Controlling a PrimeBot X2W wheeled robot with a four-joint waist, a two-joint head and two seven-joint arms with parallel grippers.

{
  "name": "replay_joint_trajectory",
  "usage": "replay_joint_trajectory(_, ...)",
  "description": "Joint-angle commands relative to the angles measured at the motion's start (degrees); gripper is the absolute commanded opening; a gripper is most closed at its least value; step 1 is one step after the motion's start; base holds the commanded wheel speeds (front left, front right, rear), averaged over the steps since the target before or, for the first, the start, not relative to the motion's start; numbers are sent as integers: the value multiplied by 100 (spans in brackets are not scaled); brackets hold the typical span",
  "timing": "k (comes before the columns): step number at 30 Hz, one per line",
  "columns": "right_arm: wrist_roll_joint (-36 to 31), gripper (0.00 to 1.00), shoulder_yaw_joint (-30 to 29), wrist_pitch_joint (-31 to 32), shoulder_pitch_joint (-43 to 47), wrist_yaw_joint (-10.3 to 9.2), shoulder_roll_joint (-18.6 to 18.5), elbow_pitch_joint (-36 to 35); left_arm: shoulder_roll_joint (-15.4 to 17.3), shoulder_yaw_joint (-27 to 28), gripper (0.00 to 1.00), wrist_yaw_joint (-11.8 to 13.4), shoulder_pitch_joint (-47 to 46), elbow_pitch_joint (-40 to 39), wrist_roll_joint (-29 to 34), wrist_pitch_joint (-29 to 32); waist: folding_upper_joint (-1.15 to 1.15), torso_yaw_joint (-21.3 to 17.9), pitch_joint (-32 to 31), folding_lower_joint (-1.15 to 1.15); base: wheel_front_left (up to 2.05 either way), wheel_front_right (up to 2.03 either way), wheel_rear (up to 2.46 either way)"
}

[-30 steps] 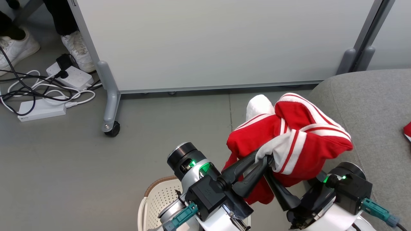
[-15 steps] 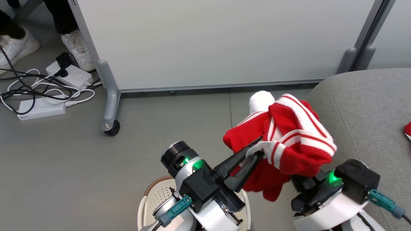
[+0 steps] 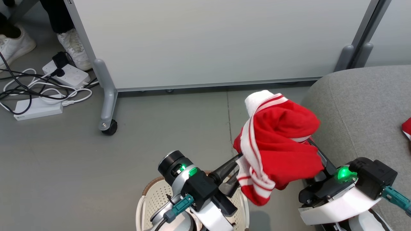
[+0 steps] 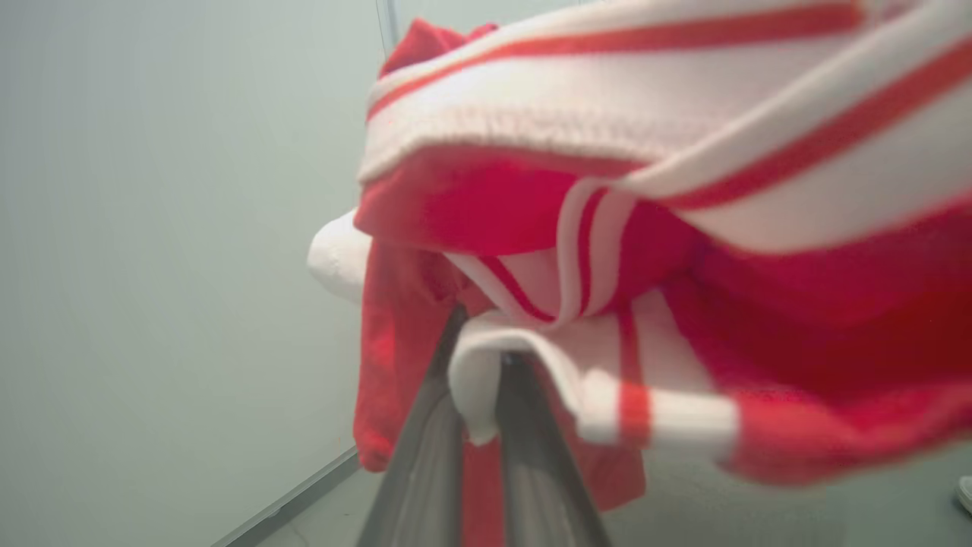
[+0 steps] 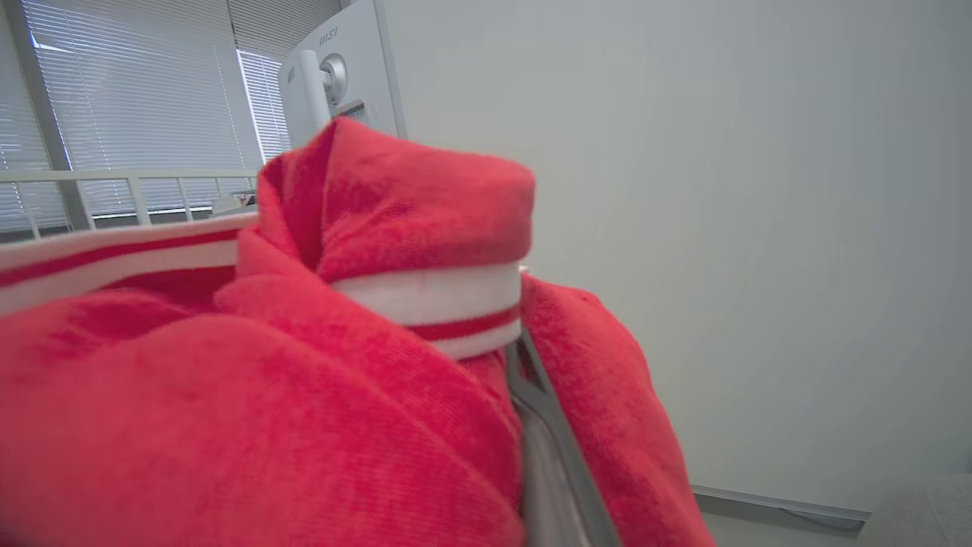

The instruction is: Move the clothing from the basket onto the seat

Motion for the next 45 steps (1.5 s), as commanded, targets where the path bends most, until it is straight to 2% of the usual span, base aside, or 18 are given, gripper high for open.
replay_joint_trajectory(1,42,0,-108,-16,-1,-2,-5,-7,66,8,0,-11,88,101,51,0,0,-8,12,0,0,0,0)
replay_joint_trajectory(9,30,0,-171,-28,16,-2,82,77,71,-439,0,-131,198,294,117,6,0,-25,54,0,0,0,0)
replay_joint_trajectory(11,59,0,-193,-28,26,-2,89,98,70,-441,55,-137,225,272,99,6,0,-29,62,0,0,0,0)
replay_joint_trajectory(12,73,0,-215,-28,27,-2,81,105,71,-435,93,-144,240,255,83,6,0,-31,66,0,0,0,0)
replay_joint_trajectory(13,87,0,-248,-28,28,-2,72,110,72,-419,100,-149,258,249,82,6,0,-33,68,0,0,0,0)
replay_joint_trajectory(25,-23,0,-1091,-21,359,0,59,262,97,-174,100,-166,470,436,327,-1,0,-127,44,0,0,0,0)
replay_joint_trajectory(32,-70,0,-1420,-21,602,-1,127,446,233,-308,100,-170,603,530,257,-1,0,-186,51,0,0,0,0)
replay_joint_trajectory(45,-72,0,-1657,-21,911,-1,237,864,341,-540,100,-171,794,770,-107,-1,0,-173,28,0,0,0,0)
